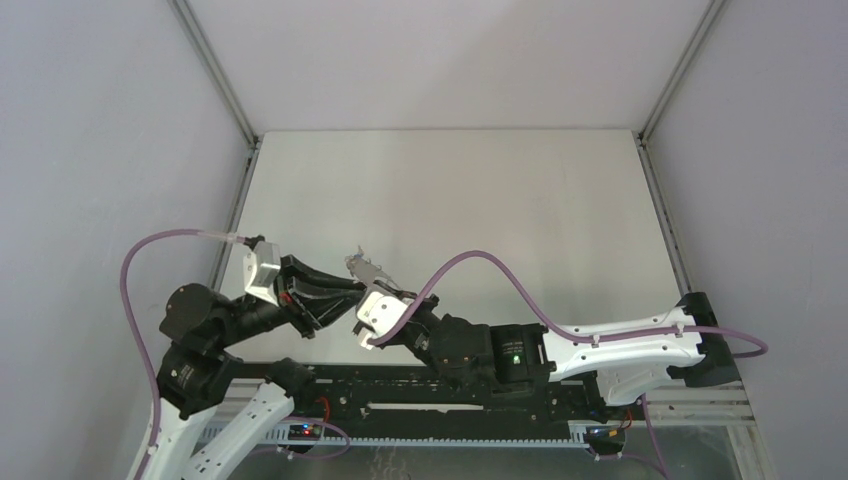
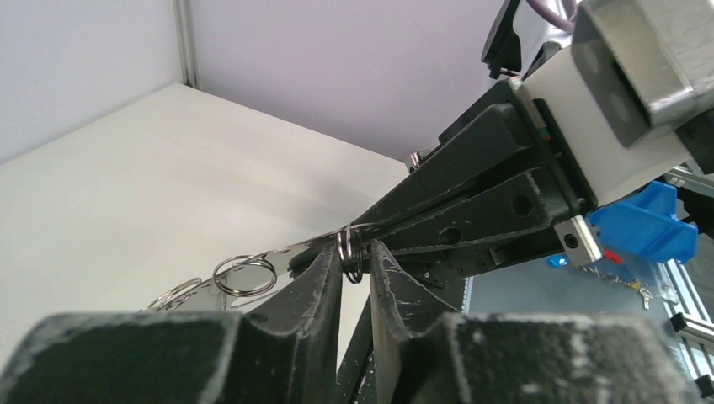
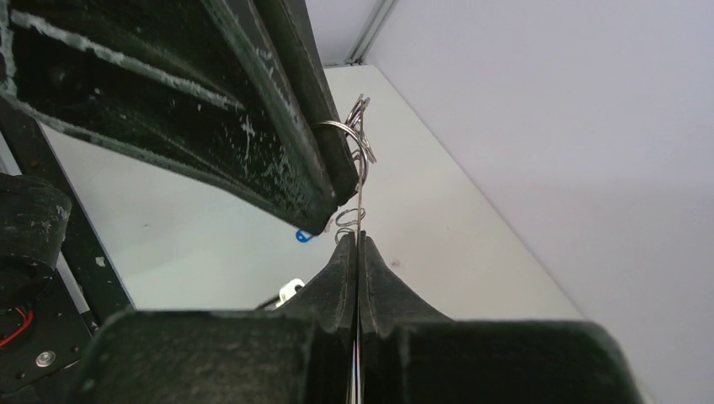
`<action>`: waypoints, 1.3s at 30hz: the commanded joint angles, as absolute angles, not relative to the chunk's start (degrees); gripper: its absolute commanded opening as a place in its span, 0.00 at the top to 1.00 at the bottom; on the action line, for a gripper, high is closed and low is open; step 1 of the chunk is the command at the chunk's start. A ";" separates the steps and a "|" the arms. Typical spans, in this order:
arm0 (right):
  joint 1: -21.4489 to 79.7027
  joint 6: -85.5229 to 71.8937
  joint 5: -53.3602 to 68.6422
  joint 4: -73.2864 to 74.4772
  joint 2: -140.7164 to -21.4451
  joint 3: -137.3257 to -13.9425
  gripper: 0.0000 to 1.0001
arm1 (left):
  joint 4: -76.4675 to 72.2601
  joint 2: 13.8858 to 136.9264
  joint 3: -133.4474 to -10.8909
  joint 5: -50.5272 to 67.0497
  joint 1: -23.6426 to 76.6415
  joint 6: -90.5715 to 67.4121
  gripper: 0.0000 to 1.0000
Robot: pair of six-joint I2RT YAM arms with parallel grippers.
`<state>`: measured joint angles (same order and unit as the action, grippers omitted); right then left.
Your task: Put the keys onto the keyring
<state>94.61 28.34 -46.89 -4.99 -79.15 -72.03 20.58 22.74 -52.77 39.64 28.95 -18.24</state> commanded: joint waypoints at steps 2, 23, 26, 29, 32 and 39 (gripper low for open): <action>96.23 27.58 -44.43 -6.37 -77.87 -71.64 1.00 | 18.49 23.15 -55.94 38.15 28.30 -13.50 0.87; 96.15 22.82 -40.30 -7.56 -78.18 -71.72 1.00 | 21.66 15.28 -49.31 46.22 28.30 23.14 1.00; 96.42 20.80 -38.22 -7.21 -78.51 -71.72 0.98 | 24.02 15.17 -49.12 45.96 28.30 33.03 1.00; 96.59 18.62 -36.39 -7.29 -79.06 -71.72 0.95 | 26.44 15.48 -48.88 45.69 28.33 41.92 1.00; 96.70 16.11 -35.30 -7.16 -79.06 -71.72 0.86 | 28.02 15.26 -48.09 45.20 28.30 50.52 1.00; 96.69 11.31 -31.07 -2.97 -76.67 -71.90 0.62 | 30.97 15.95 -47.78 44.57 28.31 57.71 1.00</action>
